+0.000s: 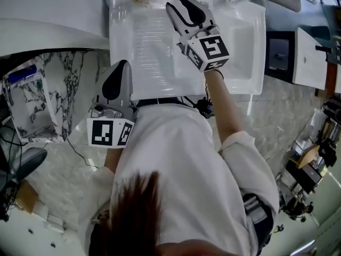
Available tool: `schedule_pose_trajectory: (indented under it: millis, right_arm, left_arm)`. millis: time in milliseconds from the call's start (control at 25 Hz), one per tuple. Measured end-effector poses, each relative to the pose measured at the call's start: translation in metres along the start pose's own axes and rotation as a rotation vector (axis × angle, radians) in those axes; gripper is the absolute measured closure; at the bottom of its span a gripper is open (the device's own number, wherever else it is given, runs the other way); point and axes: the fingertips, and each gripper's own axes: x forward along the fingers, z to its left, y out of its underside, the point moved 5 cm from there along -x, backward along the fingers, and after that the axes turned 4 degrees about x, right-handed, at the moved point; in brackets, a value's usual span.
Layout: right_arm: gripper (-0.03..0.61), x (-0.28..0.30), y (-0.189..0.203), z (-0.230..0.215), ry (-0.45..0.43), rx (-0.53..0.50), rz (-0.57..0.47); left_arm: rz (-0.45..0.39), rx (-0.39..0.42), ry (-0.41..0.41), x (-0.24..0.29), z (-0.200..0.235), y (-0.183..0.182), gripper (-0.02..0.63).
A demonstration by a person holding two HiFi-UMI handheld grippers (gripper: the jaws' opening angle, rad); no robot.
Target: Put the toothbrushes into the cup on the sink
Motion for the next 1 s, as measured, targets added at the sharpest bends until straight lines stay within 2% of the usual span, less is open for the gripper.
schedule_pose_trajectory:
  millis: [200,360,560,760,1000]
  right_arm:
    - [0.517,-0.052,-0.039,-0.010,0.043,0.047,-0.081]
    - [0.542,-0.091,-0.070,-0.011,0.026,0.041,-0.145]
    - [0.557,-0.146,-0.095,-0.014,0.067,0.033,-0.200]
    - [0.565,-0.198,-0.106,-0.021,0.125,-0.009,-0.193]
    - [0.566,-0.246,-0.094,-0.024,0.189,0.058,-0.180]
  left_arm:
    - [-0.011,0.019,0.026,-0.003,-0.012,-0.006,0.598]
    - [-0.018,0.032,0.018,-0.005,-0.023,-0.010,0.598]
    - [-0.036,0.055,0.037,-0.001,-0.038,-0.017,0.598]
    - [-0.063,0.066,0.045,0.003,-0.057,-0.022,0.600]
    - [-0.074,0.082,0.058,0.005,-0.077,-0.027,0.598]
